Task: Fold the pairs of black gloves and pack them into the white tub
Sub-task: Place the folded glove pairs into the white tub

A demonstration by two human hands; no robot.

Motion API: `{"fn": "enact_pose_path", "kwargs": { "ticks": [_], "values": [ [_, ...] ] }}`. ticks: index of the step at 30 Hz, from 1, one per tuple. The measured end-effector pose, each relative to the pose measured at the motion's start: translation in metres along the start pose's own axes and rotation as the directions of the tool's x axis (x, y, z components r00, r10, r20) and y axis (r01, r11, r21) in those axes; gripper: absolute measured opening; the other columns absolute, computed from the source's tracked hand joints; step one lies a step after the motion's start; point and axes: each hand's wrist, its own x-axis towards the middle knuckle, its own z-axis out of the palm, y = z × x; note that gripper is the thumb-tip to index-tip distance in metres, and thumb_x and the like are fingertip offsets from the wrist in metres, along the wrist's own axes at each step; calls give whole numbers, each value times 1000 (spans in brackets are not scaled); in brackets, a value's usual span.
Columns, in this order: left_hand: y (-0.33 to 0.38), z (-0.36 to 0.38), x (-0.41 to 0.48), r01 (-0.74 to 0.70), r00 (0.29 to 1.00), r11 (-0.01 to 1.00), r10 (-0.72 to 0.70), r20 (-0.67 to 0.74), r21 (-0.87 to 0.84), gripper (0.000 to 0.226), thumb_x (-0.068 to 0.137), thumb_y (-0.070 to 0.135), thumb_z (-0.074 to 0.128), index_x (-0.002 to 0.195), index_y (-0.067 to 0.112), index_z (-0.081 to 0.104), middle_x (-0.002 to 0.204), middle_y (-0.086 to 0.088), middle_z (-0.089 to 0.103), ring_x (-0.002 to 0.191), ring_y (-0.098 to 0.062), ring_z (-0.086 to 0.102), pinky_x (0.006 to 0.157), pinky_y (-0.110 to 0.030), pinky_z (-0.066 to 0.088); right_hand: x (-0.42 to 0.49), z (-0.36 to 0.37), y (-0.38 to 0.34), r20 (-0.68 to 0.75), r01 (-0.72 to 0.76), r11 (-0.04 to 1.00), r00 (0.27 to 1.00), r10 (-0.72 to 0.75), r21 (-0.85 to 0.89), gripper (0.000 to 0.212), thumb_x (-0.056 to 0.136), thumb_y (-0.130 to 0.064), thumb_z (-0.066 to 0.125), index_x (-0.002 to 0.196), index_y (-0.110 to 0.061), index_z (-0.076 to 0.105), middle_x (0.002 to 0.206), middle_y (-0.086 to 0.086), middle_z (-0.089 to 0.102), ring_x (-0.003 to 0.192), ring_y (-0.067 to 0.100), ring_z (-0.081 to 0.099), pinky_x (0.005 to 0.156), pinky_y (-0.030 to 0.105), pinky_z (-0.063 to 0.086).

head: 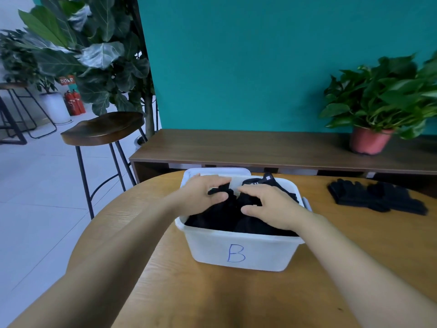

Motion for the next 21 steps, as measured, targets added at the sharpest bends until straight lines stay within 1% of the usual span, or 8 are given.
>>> {"fn": "enact_pose_path", "kwargs": {
  "ticks": [1,3,5,6,7,13,17,21],
  "values": [
    [8,3,2,-25,1000,999,25,15,28,52,104,34,47,153,28,32,158,9,32,150,-8,17,121,-32,-4,-5,-4,1,-3,12,996,1000,-12,-89,48,97,-32,56,144,-21,47,146,-1,47,138,19,37,112,39,33],
    [24,13,7,-31,999,990,26,37,139,60,106,36,40,158,20,15,166,2,9,153,-11,-3,118,-30,-11,-17,-14,6,0,15,963,1000,-15,-269,55,101,-38,46,150,-16,34,155,2,33,146,23,22,117,40,23],
    [41,21,11,-35,999,971,26,40,235,63,107,38,34,159,16,6,167,-3,-2,152,-14,-10,120,-33,-11,-31,-22,16,11,-37,934,999,44,-354,62,104,-41,37,157,-19,14,165,1,7,152,18,1,123,38,7],
    [50,25,13,-38,999,967,29,40,253,64,108,39,33,159,15,4,167,-5,-4,152,-15,-11,121,-34,-11,-40,-28,21,10,-72,929,997,82,-364,63,105,-41,34,158,-20,7,165,1,-2,152,16,-5,123,36,1],
    [59,30,15,-52,998,963,42,43,266,64,108,39,32,159,14,2,167,-5,-6,153,-15,-11,121,-35,-11,-49,-33,27,5,-102,926,994,111,-363,63,106,-40,33,158,-21,4,165,2,-7,151,15,-8,123,36,-1],
    [122,63,34,-125,992,935,108,68,331,64,108,41,27,159,12,1,167,-6,-7,153,-19,-11,121,-38,-10,-103,-67,75,-62,-282,890,958,279,-359,64,106,-45,27,158,-20,0,164,4,-12,151,17,-10,123,38,-3],
    [171,92,55,-179,982,922,148,115,344,65,108,44,22,159,11,-1,166,-9,-7,153,-21,-11,121,-40,-9,-129,-85,112,-102,-381,860,924,369,-340,64,105,-48,26,158,-21,1,164,6,-10,152,18,-8,123,39,-2],
    [211,120,77,-207,975,922,166,149,327,63,108,43,24,159,15,-1,166,-6,-8,153,-19,-11,122,-41,-9,-140,-95,146,-133,-457,825,889,439,-332,63,105,-47,26,158,-21,4,165,7,-6,152,22,-4,123,43,1]
  ]
}}
